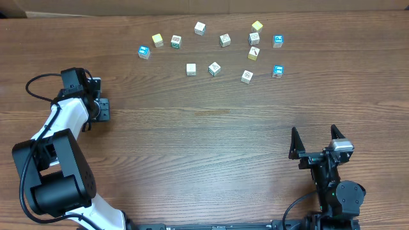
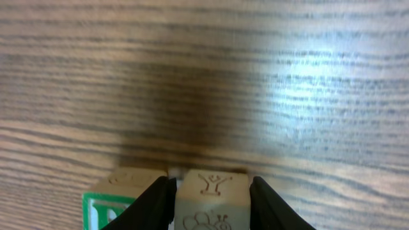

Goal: Form a horizontal line
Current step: 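Carry the 'Y' block and place it right of the 'R' block, then reach the left gripper to the '6' block and grasp it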

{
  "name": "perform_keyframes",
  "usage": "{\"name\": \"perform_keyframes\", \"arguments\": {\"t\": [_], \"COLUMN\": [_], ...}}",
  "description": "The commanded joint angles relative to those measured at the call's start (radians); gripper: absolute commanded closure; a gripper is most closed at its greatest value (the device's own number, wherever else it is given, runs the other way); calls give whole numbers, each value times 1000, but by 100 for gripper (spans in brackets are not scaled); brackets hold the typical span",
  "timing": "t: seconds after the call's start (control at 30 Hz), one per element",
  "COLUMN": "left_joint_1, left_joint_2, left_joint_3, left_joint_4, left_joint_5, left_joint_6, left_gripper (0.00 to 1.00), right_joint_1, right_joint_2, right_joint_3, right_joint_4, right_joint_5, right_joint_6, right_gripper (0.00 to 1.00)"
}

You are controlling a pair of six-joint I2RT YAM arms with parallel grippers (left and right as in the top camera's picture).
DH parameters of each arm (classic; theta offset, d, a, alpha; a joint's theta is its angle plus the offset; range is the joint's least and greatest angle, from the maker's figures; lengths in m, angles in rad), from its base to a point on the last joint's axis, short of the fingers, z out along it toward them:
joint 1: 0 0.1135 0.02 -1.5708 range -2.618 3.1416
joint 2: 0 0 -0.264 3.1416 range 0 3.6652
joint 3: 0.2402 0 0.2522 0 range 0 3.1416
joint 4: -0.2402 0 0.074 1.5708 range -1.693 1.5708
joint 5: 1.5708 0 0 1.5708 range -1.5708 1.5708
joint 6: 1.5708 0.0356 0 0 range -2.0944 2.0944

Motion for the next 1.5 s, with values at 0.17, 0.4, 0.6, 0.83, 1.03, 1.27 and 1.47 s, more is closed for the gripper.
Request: {"name": "perform_keyframes", "arguments": {"t": [0.17, 0.4, 0.6, 0.83, 1.03, 1.27, 1.47], "left_joint_1": [6, 5, 3, -60, -288, -524, -549], "left_joint_2": [19, 19, 19, 19, 27, 94, 229], "left_joint_3": [-6, 0, 72, 269, 395, 510, 605], "left_joint_4": [51, 117, 127, 88, 97, 92, 102], "left_joint_5": [21, 95, 177, 335, 186, 20, 95], "left_joint_6": [-11, -11, -11, -61, -68, -124, -243], "left_gripper": [62, 59, 59, 59, 59, 48, 49], "right_joint_1": [-2, -2, -2, -2, -2, -2, -2], "right_joint_2": [-6, -6, -6, -6, -6, -6, -6], "right_joint_3": [-10, -10, -10, -10, -10, -10, -10], "right_joint_4": [4, 4, 4, 4, 4, 4, 4], "right_joint_5": [0, 0, 0, 0, 0, 0, 0], "right_joint_6": [-5, -5, -5, -5, -5, -5, -5], "right_gripper": [0, 0, 0, 0, 0, 0, 0]}}
